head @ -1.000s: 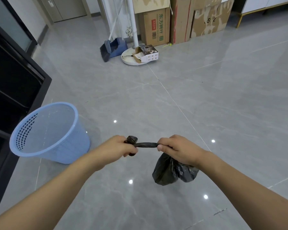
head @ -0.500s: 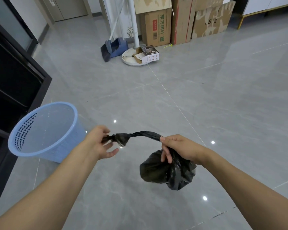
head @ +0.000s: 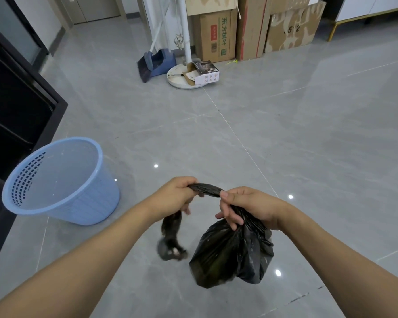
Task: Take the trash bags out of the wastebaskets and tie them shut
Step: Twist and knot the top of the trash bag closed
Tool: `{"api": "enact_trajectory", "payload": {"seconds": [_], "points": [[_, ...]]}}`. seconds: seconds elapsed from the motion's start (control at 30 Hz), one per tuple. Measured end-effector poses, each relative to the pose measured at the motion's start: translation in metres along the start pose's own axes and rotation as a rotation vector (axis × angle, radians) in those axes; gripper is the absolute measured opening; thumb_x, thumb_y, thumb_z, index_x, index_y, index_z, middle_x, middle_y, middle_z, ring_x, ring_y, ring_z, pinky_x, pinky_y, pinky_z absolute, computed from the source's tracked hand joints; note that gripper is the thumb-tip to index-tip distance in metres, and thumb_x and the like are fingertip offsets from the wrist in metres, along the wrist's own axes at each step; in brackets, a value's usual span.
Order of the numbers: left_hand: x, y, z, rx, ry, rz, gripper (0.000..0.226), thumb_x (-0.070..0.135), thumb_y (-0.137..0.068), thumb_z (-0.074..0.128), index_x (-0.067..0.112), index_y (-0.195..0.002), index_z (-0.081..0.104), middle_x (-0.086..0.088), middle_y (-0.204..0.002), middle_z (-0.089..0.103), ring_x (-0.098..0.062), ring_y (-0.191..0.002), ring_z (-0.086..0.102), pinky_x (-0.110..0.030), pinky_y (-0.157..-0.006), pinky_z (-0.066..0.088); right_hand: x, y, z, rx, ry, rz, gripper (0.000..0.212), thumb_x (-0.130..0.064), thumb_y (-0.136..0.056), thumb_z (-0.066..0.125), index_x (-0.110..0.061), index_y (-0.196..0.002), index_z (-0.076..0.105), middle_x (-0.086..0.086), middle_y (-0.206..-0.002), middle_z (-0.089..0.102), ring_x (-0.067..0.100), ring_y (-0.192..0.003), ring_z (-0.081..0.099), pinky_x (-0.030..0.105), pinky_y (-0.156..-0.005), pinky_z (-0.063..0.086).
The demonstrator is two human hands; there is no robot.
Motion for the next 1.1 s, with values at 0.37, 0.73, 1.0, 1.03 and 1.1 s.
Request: {"api": "enact_trajectory", "payload": {"seconds": [0.37,0.73,1.0,1.03,1.1], "points": [[-0.011,0.014,0.024,-0.034,-0.826,0.055,0.03,0.045,-0.104,0.028,0.022,-0.111,0.046,0.0,-0.078,0.06,-0.025,-0.071,0.058,-0.04,-0.069,0.05,0.004,0.007,-0.023,0.151,-0.586,-0.11,0.04,-0.018,-0.078,0.073,-0.004,-0.115,0.069,0.014,-0.131,0.063,0.013,-0.065,0.067,0.037,-0.096,0.053],[-0.006,0.024,0.043,0.027,-1.056,0.122,0.026,0.036,-0.104,0.027,0.017,-0.094,0.041,-0.008,-0.092,0.066,-0.033,-0.08,0.061,-0.036,-0.064,0.039,0.031,-0.005,-0.027,0.424,-0.693,-0.063,0.037,0.01,-0.09,0.047,0.002,-0.125,0.059,0.011,-0.13,0.063,0.023,-0.12,0.061,0.033,-0.095,0.051],[-0.029,0.029,0.036,0.025,-0.626,-0.121,0.032,0.038,-0.102,0.035,0.019,-0.078,0.046,0.005,-0.068,0.051,-0.019,-0.064,0.05,-0.032,-0.056,0.037,0.047,0.002,-0.036,0.583,-0.279,-0.032,0.042,0.011,-0.092,0.043,-0.014,-0.116,0.067,0.007,-0.122,0.068,0.012,-0.114,0.063,0.024,-0.095,0.049],[-0.03,0.029,0.032,0.053,-0.562,-0.142,0.032,0.037,-0.101,0.036,0.019,-0.077,0.047,0.005,-0.067,0.051,-0.018,-0.061,0.049,-0.031,-0.054,0.038,0.046,0.003,-0.038,0.591,-0.25,-0.032,0.042,0.01,-0.091,0.045,-0.014,-0.116,0.068,0.005,-0.119,0.07,0.015,-0.113,0.064,0.026,-0.098,0.047],[-0.031,0.029,0.025,0.101,-0.51,-0.164,0.033,0.037,-0.101,0.037,0.02,-0.074,0.046,0.005,-0.067,0.051,-0.017,-0.058,0.048,-0.031,-0.053,0.039,0.044,0.005,-0.042,0.604,-0.228,-0.029,0.042,0.008,-0.088,0.049,-0.015,-0.116,0.07,-0.003,-0.115,0.072,0.021,-0.102,0.066,0.031,-0.094,0.049]]}}
Point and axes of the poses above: each hand's wrist, its own y-axis away from the middle knuckle, its own z-axis out of the palm, x = y × z, the point moved 9 cm from there along -y, towards the middle knuckle
